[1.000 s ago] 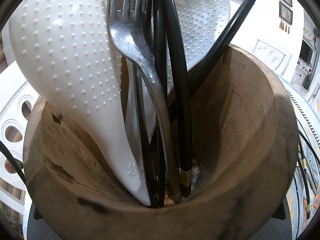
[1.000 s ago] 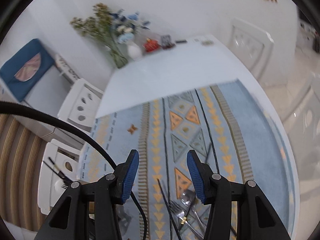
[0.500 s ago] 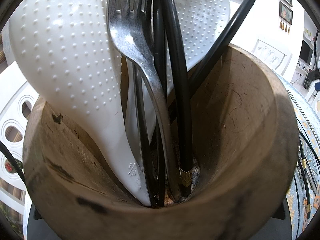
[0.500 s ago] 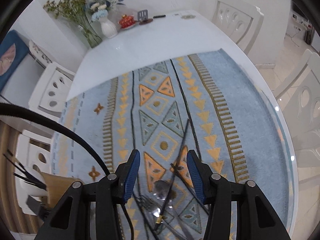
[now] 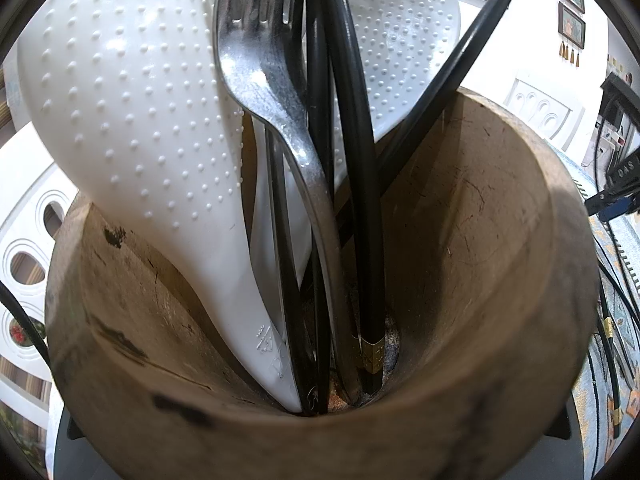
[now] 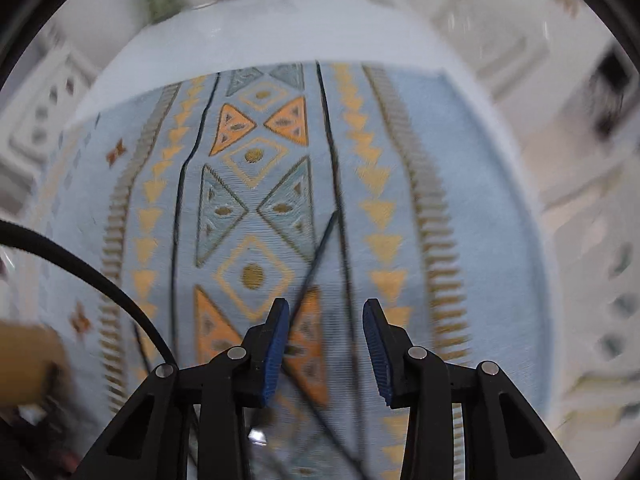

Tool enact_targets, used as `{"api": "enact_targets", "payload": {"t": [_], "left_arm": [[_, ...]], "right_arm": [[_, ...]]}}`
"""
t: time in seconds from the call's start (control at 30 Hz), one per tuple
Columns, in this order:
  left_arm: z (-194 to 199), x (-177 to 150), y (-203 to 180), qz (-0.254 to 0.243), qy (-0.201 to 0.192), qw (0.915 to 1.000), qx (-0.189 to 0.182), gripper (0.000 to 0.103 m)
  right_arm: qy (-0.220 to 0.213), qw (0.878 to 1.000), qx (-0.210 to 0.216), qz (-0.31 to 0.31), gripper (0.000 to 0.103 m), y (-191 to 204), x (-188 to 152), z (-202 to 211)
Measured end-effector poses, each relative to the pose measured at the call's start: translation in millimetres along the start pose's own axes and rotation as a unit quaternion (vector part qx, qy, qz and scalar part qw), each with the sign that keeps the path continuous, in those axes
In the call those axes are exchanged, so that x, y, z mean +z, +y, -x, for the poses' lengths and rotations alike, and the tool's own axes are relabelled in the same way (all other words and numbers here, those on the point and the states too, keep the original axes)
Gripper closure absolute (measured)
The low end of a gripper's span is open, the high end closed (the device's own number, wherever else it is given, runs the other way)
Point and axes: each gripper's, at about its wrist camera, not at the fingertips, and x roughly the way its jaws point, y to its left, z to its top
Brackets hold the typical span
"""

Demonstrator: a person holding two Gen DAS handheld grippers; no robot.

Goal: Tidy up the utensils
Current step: 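Grasp another black chopstick with the right tool and lift it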

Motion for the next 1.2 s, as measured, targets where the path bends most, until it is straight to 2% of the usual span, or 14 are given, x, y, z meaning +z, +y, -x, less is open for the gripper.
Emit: {"api": "enact_targets", "payload": {"t": [0.07, 0.23, 0.43, 0.57, 0.67, 0.83, 1.0, 1.2], "left_arm": [[0, 0, 0, 0.000, 0.000, 1.0000, 0.000, 0.006], [0, 0, 0, 0.000, 0.000, 1.0000, 0.000, 0.006], [0, 0, 0, 0.000, 0.000, 1.0000, 0.000, 0.006], [0, 0, 0, 0.000, 0.000, 1.0000, 0.000, 0.006], [0, 0, 0, 0.000, 0.000, 1.0000, 0.000, 0.006], [0, 0, 0, 0.000, 0.000, 1.0000, 0.000, 0.006], [0, 0, -1, 0.000, 0.000, 1.0000, 0.000, 0.006], [1, 0, -1, 0.000, 0.000, 1.0000, 0.000, 0.006]], "right_arm": [[0.014, 0.999, 0.027, -0.030, 0.068, -9, 4, -8], [0.042, 0.995, 0.058, -0.063, 0.082, -13, 3, -27], [0.013, 0.999, 0.012, -0.028, 0.094, 2, 1, -26], [0.005, 0.999, 0.022, -0.033, 0.098, 1, -1, -20], [-0.020, 0.997, 0.056, -0.051, 0.098, -8, -7, -2], [-0.101, 0.990, 0.099, -0.024, 0.098, -11, -25, 62], [-0.151, 0.983, 0.105, 0.001, 0.098, -6, -41, 102], [-0.182, 0.977, 0.114, 0.014, 0.098, 10, -61, 127]]}}
